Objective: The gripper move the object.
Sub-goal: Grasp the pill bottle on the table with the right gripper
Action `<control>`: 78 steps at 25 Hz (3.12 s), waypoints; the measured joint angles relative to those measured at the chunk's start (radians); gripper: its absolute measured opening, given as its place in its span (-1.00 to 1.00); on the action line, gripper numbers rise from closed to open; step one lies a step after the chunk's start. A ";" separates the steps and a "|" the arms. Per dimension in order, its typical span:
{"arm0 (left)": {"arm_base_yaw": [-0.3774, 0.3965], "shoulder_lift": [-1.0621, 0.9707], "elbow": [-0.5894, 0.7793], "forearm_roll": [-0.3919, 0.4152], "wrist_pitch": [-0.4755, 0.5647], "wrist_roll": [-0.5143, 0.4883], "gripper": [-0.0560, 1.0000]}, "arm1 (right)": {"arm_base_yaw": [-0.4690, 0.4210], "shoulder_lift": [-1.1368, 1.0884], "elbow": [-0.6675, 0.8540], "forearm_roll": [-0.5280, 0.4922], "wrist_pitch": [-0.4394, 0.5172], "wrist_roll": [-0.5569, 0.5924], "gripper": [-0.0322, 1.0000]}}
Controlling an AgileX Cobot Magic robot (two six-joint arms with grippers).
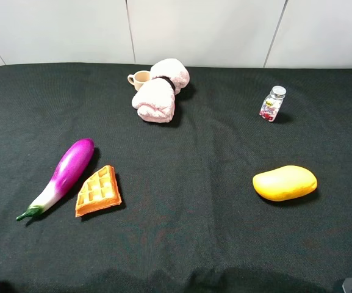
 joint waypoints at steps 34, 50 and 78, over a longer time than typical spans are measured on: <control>0.000 0.000 0.000 0.000 0.000 0.000 0.75 | 0.000 0.447 -0.180 0.049 -0.087 -0.023 0.41; 0.000 0.000 0.000 0.000 0.000 0.000 0.75 | 0.133 0.687 -0.444 0.006 -0.025 0.015 0.41; 0.000 0.000 0.000 0.000 0.000 0.000 0.75 | 0.200 1.003 -0.654 -0.012 0.004 0.027 0.41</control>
